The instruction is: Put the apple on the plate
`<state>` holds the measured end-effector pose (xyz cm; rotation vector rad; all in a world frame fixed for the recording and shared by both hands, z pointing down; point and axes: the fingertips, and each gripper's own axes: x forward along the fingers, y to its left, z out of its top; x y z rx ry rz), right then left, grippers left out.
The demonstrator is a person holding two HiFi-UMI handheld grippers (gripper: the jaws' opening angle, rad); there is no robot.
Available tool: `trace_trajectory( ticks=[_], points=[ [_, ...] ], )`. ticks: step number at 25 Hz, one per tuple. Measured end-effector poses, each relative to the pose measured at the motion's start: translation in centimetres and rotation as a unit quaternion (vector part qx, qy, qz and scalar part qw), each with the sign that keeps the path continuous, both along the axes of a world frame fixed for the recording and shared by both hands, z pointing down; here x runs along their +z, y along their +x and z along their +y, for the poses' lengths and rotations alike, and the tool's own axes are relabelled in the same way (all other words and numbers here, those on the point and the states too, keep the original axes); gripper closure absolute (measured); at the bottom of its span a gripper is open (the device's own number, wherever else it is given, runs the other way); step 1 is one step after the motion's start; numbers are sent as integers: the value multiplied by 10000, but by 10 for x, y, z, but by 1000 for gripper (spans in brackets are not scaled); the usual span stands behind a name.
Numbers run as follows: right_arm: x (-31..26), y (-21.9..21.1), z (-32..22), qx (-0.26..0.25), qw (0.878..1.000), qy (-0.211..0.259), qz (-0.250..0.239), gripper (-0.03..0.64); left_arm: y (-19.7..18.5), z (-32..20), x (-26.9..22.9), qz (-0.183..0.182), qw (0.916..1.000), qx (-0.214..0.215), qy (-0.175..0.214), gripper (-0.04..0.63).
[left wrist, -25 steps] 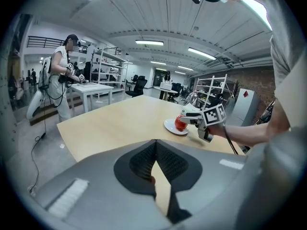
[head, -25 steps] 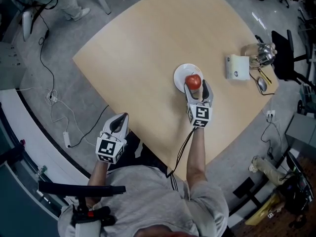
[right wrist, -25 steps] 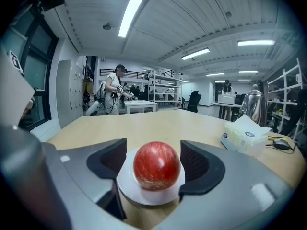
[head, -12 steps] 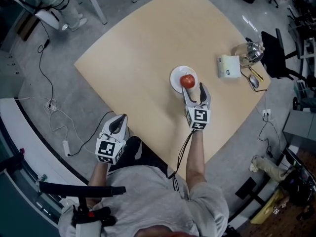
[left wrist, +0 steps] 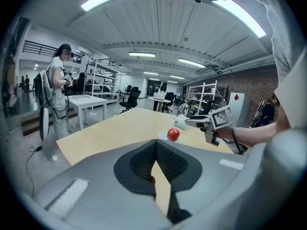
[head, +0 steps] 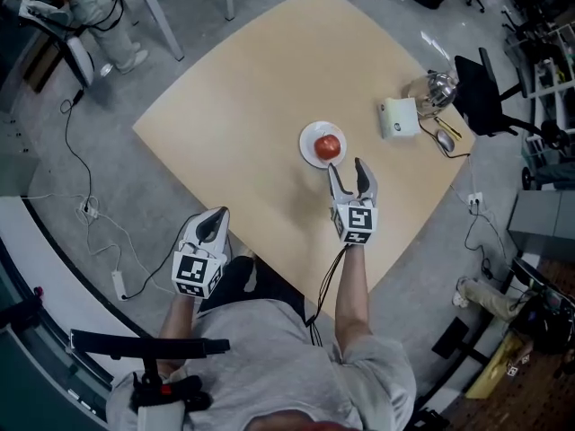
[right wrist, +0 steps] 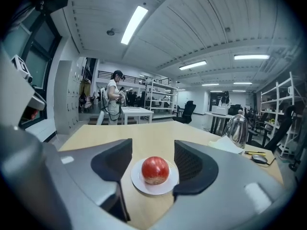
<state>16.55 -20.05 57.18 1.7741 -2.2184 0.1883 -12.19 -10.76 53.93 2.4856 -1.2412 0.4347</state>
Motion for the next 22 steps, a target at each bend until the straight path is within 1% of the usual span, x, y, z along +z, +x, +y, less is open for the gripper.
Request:
trace_trajectory(
  ticks=[4,10,16,22],
  points=[
    [-9,2,14,95,9999,57,-5,354,1,0,-4,32,9999,88,76,575],
    [-40,-1,41,194,9996,194,-18,379,4,2,-28,106,9993,250,271,575],
    [-51,3,64,442,9986,266,-141,419,13,2,-37,180,9979,480,396,575],
    [-66,10,88,677,9967,396,-205,445,30,0,-48,283,9956,720,535,575]
  ],
)
